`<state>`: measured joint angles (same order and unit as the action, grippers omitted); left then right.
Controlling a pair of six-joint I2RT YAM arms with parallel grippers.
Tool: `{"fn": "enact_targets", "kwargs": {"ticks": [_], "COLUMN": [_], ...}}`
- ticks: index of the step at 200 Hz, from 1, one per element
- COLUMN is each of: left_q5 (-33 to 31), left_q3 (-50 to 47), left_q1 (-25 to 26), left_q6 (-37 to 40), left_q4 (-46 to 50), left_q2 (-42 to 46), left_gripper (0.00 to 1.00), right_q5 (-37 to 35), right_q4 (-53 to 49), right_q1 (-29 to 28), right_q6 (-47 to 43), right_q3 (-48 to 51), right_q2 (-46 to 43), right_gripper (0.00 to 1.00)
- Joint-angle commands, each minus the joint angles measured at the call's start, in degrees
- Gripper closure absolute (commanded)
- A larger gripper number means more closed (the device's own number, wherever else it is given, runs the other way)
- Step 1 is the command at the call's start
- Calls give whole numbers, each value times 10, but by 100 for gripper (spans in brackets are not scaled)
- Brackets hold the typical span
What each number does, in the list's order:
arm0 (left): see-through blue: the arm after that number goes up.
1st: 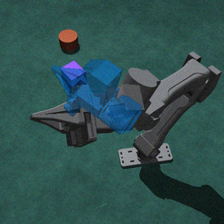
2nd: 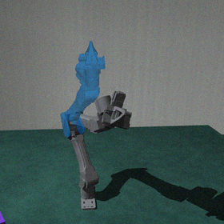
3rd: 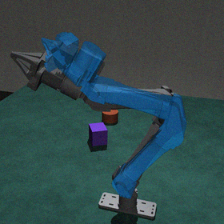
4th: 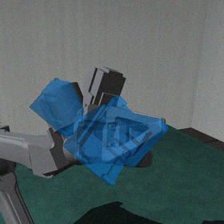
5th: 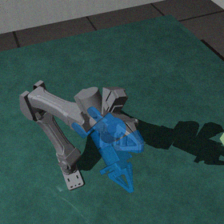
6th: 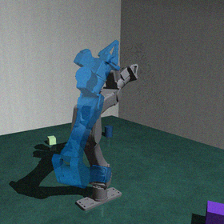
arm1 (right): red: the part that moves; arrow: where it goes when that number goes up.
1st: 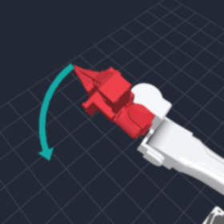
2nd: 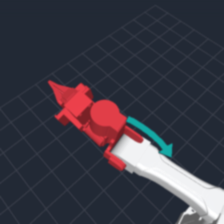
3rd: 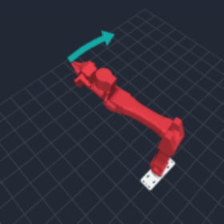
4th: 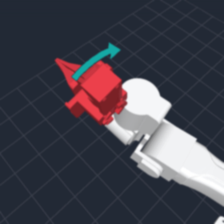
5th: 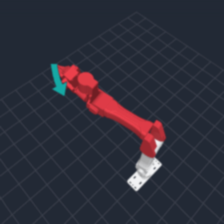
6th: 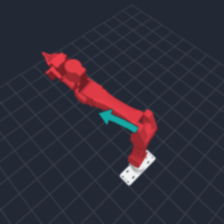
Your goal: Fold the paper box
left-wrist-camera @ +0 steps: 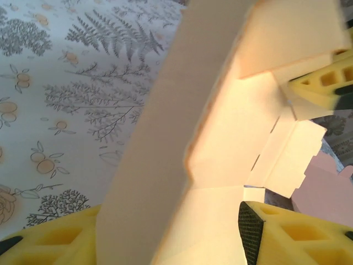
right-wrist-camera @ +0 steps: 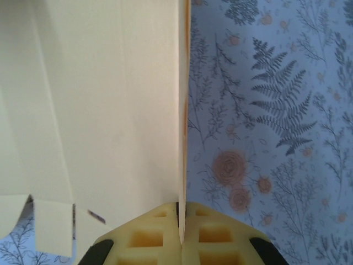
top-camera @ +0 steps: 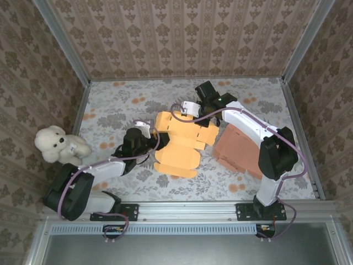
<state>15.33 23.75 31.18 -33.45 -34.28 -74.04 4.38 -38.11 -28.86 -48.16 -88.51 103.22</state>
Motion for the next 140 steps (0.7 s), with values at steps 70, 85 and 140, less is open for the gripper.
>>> {"fn": "enact_targets", "kwargs": {"ticks": [70, 85, 140], "left_q5": [-61, -60, -55], "left_q3": [9, 10, 13], "left_q1": [39, 40, 2], "left_q6": [-21, -20, 4], "left_q4": [87, 79, 61], "left_q2": [83, 77, 50], "left_gripper": [38, 38, 34], "right_q5": [-48, -34, -23], "right_q4": [30, 36, 49], "right_q1": [-2, -2, -2], "right_q6": [46, 49, 44], "right_q3": [17, 24, 47], "right_q2": [-19, -27, -35], "right_gripper": [100, 100, 100]}}
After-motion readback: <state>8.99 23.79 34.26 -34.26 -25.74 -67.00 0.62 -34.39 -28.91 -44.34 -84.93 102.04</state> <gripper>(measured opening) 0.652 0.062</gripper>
